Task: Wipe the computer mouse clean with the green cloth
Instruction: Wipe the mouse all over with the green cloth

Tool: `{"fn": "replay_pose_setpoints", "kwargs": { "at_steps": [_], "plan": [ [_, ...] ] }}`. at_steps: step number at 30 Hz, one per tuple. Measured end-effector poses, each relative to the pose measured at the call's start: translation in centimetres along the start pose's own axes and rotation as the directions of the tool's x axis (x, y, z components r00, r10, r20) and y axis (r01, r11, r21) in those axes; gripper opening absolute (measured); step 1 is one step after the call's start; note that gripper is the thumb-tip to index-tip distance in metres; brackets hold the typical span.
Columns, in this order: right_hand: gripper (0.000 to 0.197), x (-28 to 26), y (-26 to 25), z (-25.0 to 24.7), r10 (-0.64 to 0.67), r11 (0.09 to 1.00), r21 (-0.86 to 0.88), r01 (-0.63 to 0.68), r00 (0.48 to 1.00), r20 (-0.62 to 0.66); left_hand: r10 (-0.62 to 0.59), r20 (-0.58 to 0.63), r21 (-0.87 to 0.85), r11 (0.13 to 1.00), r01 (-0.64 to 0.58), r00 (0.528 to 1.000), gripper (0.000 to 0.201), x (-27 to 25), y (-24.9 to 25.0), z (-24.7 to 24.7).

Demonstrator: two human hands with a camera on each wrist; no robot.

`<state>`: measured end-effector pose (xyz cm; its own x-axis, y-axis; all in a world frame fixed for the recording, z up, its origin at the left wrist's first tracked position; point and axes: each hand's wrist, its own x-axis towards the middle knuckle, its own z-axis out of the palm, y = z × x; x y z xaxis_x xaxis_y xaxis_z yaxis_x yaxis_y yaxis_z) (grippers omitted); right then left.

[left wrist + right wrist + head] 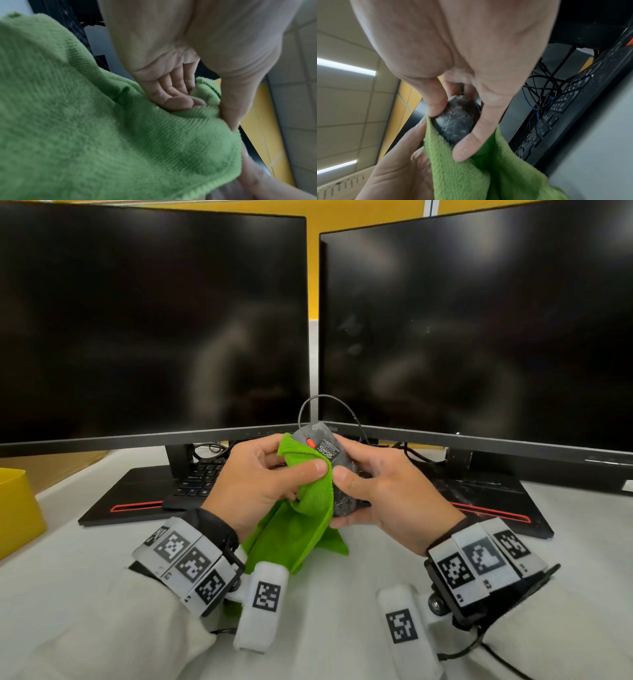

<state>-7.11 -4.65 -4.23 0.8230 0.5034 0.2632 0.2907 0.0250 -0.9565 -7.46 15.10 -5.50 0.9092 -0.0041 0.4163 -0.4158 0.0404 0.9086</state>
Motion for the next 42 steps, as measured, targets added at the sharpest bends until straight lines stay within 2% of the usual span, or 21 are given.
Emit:
{"fn": "replay_pose_setpoints", "kwargs": {
  "at_steps": [3,10,15,19,24,30,35,42],
  "plan": [
    [0.049,0.1,0.0,0.1,0.019,1.0,0.014,-0.019,1.0,0.003,0.004,0.0,0.025,1.0,-0.004,1.0,0.046,0.0,0.1,-0.1],
    [0.049,-0.1,-0.5,-0.7,0.058,0.988,0.141,-0.059,0.998,0.01,0.022,0.039,-0.078,0.997,-0.019,0.999,0.049,0.2,-0.1,-0.7],
    [0.043,0.0,-0.5,-0.6,0.041,0.989,0.141,-0.036,0.999,-0.034,0.031,0.069,-0.028,0.999,-0.029,0.997,0.062,0.3,-0.4,-0.5],
    [0.042,0.1,-0.3,-0.5,0.034,0.995,0.099,-0.026,0.996,-0.077,0.031,0.032,0.046,0.998,-0.033,0.999,0.049,0.4,-0.4,-0.3],
    [0.042,0.2,-0.2,-0.5,0.049,0.993,0.114,-0.038,0.994,-0.097,0.03,0.033,-0.021,0.999,-0.029,0.999,0.043,0.4,-0.6,-0.8],
    [0.041,0.1,-0.4,-0.1,0.022,0.993,0.12,-0.009,0.994,-0.104,0.023,0.054,-0.014,1.0,-0.023,0.998,0.056,0.4,-0.7,-0.6],
    [0.042,0.1,-0.3,0.3,0.018,0.995,0.101,-0.006,0.992,-0.122,0.06,0.027,0.055,0.997,-0.061,0.998,0.051,0.4,-0.5,-0.1],
    [0.041,0.1,-0.5,-0.1,0.025,0.991,0.132,-0.007,0.99,-0.138,0.049,0.078,-0.037,0.998,-0.046,0.996,0.062,0.4,-0.8,-0.7]
  ]
}}
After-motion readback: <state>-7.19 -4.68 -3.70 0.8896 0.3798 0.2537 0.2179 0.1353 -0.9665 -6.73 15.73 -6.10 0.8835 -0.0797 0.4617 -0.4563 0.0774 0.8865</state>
